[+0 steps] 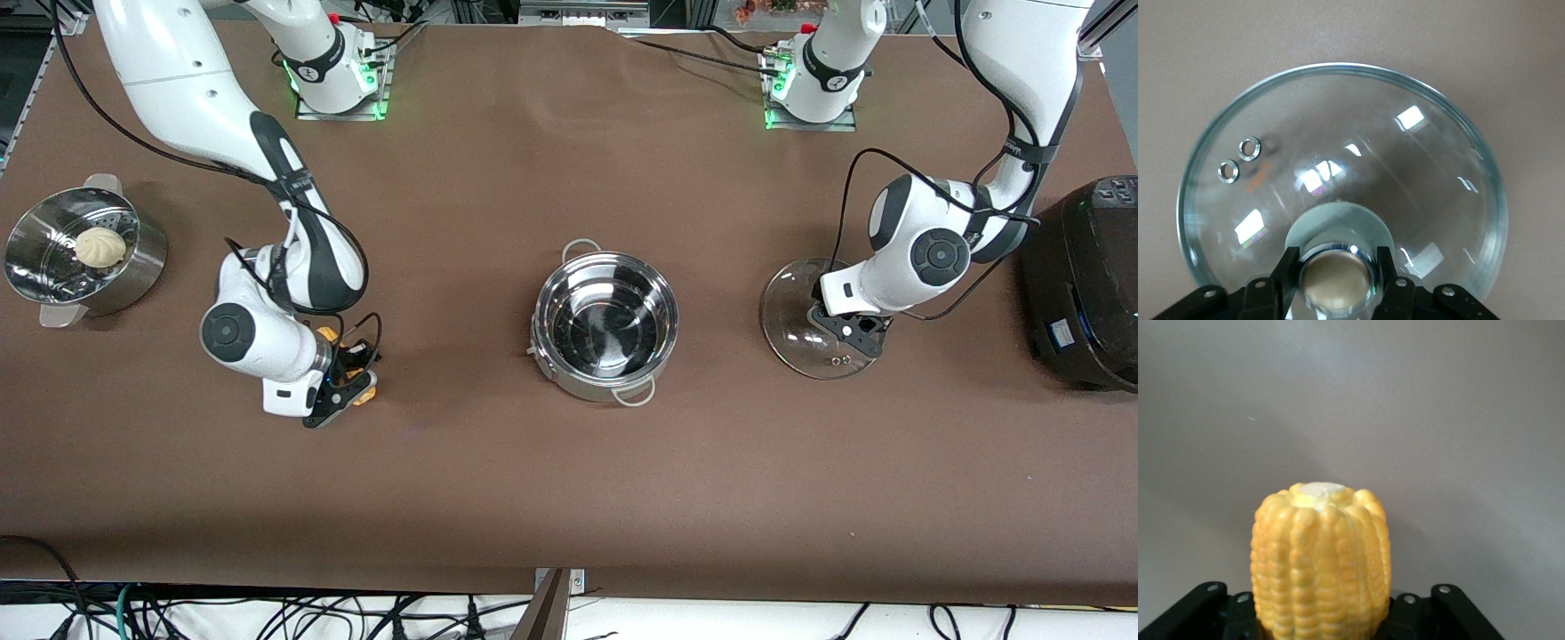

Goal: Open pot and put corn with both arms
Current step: 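Lower the lid onto the table while the right gripper grasps the corn, then carry the corn over the pot with the right gripper while the left gripper withdraws, then lower the corn into the pot and open the right gripper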

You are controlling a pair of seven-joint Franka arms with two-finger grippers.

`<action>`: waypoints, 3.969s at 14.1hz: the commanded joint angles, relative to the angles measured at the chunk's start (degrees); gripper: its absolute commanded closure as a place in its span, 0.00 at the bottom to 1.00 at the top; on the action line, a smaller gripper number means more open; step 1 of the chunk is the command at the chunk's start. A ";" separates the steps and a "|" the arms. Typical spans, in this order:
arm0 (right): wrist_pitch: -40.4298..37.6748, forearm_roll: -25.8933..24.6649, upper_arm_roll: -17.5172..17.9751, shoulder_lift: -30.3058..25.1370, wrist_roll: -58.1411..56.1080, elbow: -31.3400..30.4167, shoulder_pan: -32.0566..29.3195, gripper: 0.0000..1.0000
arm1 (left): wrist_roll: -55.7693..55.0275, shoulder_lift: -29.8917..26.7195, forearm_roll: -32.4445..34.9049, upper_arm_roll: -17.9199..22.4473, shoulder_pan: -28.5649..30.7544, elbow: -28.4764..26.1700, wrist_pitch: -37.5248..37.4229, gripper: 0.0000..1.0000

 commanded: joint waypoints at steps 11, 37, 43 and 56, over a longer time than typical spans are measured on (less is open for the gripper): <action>-11.54 -0.77 3.56 -9.56 24.79 3.02 7.87 1.00 | 0.02 -5.75 -6.75 -4.25 0.53 24.17 -36.69 0.00; -12.86 -9.73 2.95 3.25 71.57 20.06 32.50 1.00 | -25.91 -20.96 -11.08 13.15 -11.07 32.55 -47.45 0.00; -12.42 -11.23 2.86 12.49 71.49 31.05 33.11 1.00 | -26.61 -19.90 -11.08 13.06 -11.07 33.70 -48.68 0.00; -6.71 -12.81 2.86 18.91 71.05 34.22 33.64 1.00 | -26.52 -19.37 -11.08 13.15 -9.84 33.79 -50.35 0.00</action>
